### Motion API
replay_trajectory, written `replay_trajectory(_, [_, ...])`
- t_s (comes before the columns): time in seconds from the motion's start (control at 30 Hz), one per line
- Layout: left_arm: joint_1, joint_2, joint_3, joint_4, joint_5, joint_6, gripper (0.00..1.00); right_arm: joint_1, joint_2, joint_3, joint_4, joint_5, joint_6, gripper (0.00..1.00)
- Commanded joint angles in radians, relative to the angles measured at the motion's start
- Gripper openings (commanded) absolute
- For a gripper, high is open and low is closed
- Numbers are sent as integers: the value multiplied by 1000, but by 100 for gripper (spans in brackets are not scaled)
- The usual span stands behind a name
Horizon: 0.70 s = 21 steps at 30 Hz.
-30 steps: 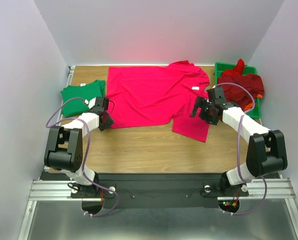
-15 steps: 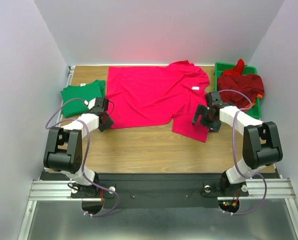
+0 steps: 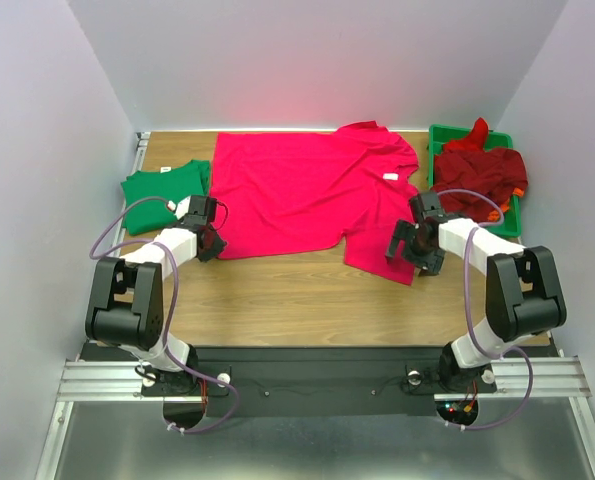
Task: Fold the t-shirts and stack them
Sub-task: Flatten the tshirt out
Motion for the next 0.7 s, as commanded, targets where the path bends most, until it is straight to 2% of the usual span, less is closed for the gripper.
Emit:
replay_trajectory(0.0, [1,-54,-15,-25,-7,0,6,-6,-24,-26,-21,-7,9,96])
replay_trajectory(0.23, [1,-78,-18,-37,-7,-6,2,-6,-47,-52,-24,-24,5,92])
replay_trajectory(0.57, [1,-129,-44,-51,-8,-18,0,-6,-24,-62,-18,-78,-35,61])
replay_trajectory(0.6, [1,-138,-47,-52,-7,-20,0,-6,-17,-62,-15,-116,-44,53])
replay_trajectory(0.67, [1,-141,-48,-54,-7,-23,0,-6,-3,-64,-14,-135,-54,51])
